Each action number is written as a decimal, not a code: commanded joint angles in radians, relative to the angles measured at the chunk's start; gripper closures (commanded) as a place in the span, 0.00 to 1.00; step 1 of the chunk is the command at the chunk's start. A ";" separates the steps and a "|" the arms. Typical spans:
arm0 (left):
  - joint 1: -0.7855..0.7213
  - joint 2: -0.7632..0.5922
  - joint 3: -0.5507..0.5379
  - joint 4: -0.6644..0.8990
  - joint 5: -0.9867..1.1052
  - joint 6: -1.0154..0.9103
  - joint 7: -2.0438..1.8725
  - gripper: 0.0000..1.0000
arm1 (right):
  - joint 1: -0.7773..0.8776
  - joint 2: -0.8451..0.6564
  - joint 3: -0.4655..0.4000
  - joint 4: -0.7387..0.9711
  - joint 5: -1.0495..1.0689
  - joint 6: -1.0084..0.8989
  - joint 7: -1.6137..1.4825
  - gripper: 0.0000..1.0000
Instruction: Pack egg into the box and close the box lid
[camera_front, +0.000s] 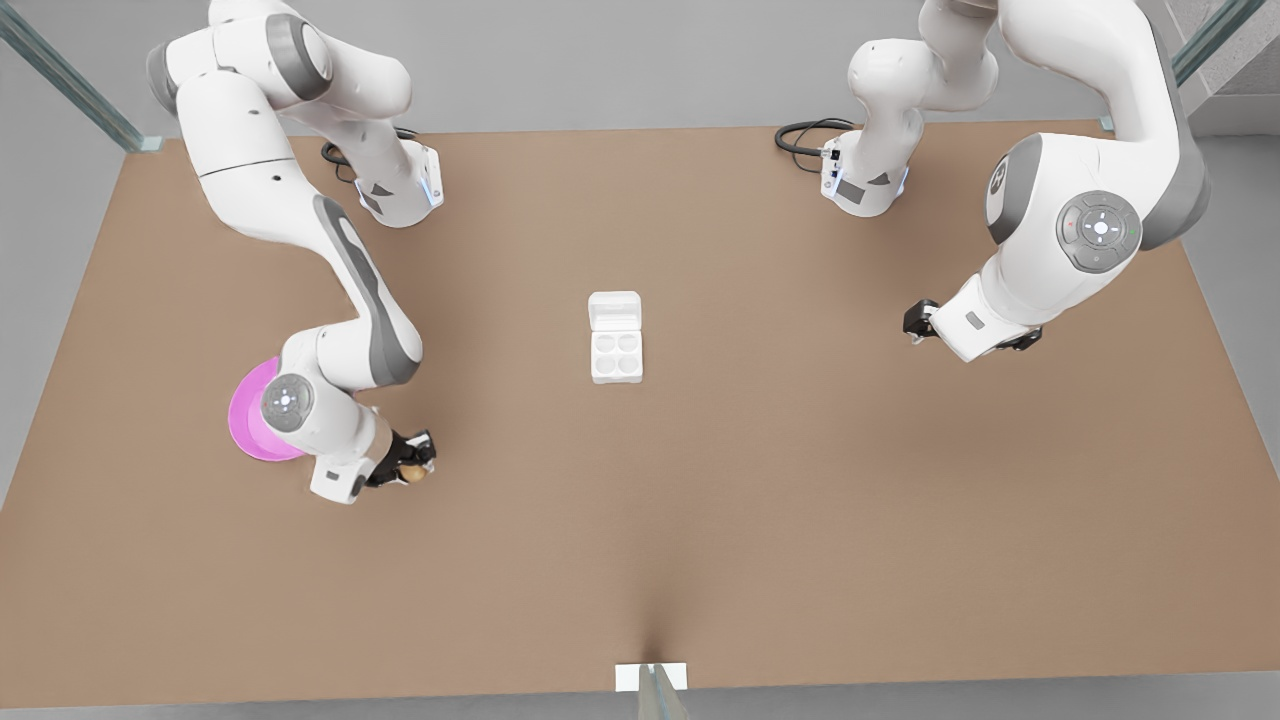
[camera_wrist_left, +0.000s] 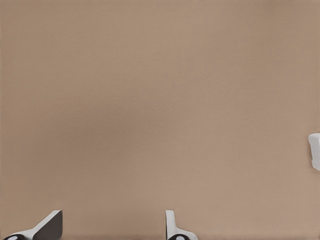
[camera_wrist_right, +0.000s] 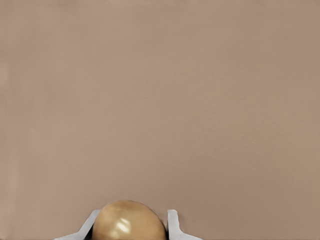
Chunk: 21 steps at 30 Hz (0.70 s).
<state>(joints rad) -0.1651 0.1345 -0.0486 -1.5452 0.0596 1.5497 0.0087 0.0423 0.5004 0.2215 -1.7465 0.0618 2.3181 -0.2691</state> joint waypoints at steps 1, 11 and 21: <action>-0.001 -0.001 0.001 0.000 0.000 -0.002 -0.001 0.00 | 0.079 0.024 0.001 0.064 0.015 -0.069 0.478 0.60; 0.001 0.001 0.001 0.000 0.000 0.000 -0.001 0.00 | 0.355 0.013 0.064 0.073 0.299 -0.108 1.258 0.60; 0.001 0.007 0.001 0.000 0.000 0.000 0.001 0.00 | 0.384 -0.017 0.127 -0.028 0.322 -0.080 1.607 0.59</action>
<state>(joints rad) -0.1654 0.1409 -0.0478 -1.5452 0.0593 1.5503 0.0082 0.4271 0.4902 0.3475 -1.7600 0.3979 2.2432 0.6240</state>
